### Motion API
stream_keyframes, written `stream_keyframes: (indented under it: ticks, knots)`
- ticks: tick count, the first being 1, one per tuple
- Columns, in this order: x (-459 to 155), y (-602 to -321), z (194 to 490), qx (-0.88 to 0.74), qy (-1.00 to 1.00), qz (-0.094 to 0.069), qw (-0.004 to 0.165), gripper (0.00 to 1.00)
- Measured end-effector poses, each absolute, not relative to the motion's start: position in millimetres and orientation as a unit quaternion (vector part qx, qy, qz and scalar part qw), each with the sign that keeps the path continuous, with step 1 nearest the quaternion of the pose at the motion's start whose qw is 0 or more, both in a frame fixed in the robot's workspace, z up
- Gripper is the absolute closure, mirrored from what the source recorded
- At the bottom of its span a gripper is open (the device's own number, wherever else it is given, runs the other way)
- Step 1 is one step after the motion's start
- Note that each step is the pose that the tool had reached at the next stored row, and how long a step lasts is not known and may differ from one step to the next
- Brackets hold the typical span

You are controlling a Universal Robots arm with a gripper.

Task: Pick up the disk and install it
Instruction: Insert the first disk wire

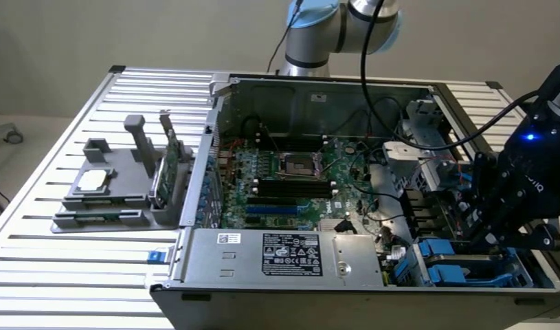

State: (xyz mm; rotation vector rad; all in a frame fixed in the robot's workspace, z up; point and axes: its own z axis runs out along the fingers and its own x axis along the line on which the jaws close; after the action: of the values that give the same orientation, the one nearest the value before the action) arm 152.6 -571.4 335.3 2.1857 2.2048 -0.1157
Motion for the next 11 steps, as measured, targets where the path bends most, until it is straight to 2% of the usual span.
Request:
stream_keyframes:
  ticks: [11]
  knots:
    - [152.6,-571.3,334.8,0.7,0.713,-0.037,0.018,0.83]
